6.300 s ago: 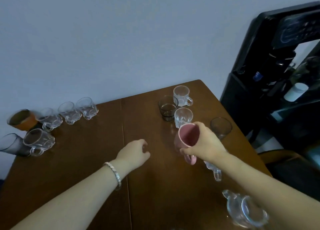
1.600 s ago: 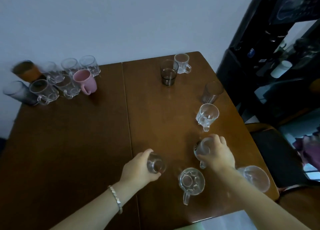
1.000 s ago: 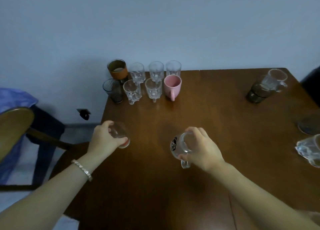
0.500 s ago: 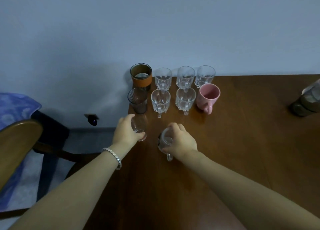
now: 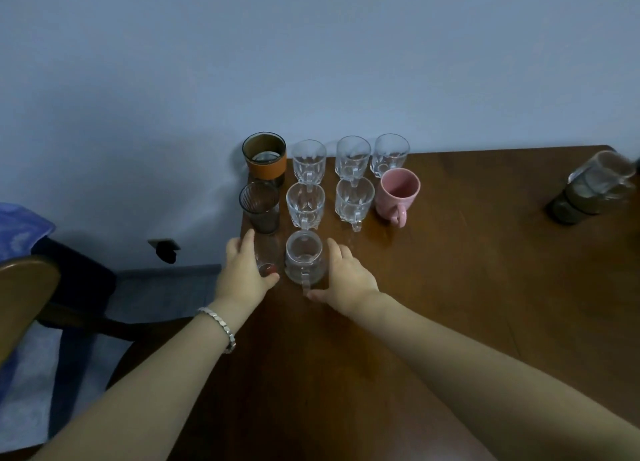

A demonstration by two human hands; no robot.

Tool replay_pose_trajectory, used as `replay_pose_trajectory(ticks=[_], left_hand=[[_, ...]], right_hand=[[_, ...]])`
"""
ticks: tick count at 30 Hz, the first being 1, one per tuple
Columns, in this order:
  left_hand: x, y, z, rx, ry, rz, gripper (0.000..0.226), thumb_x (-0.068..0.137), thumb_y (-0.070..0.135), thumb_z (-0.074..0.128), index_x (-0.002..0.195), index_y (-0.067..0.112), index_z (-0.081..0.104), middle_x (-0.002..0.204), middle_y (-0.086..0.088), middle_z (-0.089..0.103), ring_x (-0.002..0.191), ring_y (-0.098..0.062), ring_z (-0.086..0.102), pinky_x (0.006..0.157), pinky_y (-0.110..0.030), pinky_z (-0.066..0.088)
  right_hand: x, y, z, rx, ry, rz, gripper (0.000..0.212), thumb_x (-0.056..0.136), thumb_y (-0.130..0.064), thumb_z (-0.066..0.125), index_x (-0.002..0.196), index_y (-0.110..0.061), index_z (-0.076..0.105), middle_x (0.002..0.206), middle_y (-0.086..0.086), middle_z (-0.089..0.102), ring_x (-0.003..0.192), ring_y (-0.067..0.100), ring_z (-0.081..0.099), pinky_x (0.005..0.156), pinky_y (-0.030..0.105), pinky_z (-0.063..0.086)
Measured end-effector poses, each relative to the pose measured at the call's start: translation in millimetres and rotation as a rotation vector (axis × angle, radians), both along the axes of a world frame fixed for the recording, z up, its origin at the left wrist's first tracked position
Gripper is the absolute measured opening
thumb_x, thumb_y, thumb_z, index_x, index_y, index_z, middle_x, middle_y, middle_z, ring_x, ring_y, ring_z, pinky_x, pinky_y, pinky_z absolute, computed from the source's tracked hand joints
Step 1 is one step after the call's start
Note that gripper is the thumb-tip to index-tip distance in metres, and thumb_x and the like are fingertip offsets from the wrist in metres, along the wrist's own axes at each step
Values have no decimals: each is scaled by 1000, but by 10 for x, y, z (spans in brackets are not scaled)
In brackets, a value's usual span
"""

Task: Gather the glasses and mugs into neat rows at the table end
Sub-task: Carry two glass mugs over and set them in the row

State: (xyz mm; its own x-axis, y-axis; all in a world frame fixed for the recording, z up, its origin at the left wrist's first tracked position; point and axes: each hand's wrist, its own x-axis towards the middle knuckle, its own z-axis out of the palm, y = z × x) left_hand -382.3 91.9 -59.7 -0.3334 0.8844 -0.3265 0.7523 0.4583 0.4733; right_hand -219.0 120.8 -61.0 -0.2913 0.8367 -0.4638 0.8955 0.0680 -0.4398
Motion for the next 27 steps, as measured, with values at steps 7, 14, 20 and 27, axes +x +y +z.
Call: replay_pose_trajectory(ticks=[7,14,20,27], left_hand=[[796,-367,339,8,196,-391,52,90,29,57,138,17,41,145,-8,37,134,-27,36,111,-40,34],[2328,-780,415,-197,98,-714,34,94,32,49,125,20,54,122,0,60,107,-20,60,88,-34,51],[3914,-1206,396,-234,18,-843,40,93,35,51,131,22,50,129,0,57,112,-19,59,96,-38,50],[5543,-1630,212,-279,-6,-971,101,75,57,64,151,22,7,158,-4,14,137,-26,36,106,-39,42]], right_hand=[[1279,-402,85,-316,-196,125,55,88,-35,62,136,-17,44,134,5,54,121,25,52,96,33,44],[2932,-1059,408,-272,-138,-93,49,90,-35,58,135,-18,46,130,3,57,118,21,55,95,29,45],[4621,-1767,653,-143,-38,-365,40,88,-34,62,125,-22,54,111,1,65,103,21,65,86,27,50],[6107,-2340,678,-72,-35,-570,40,90,-32,60,128,-23,52,119,-2,60,98,16,64,76,25,56]])
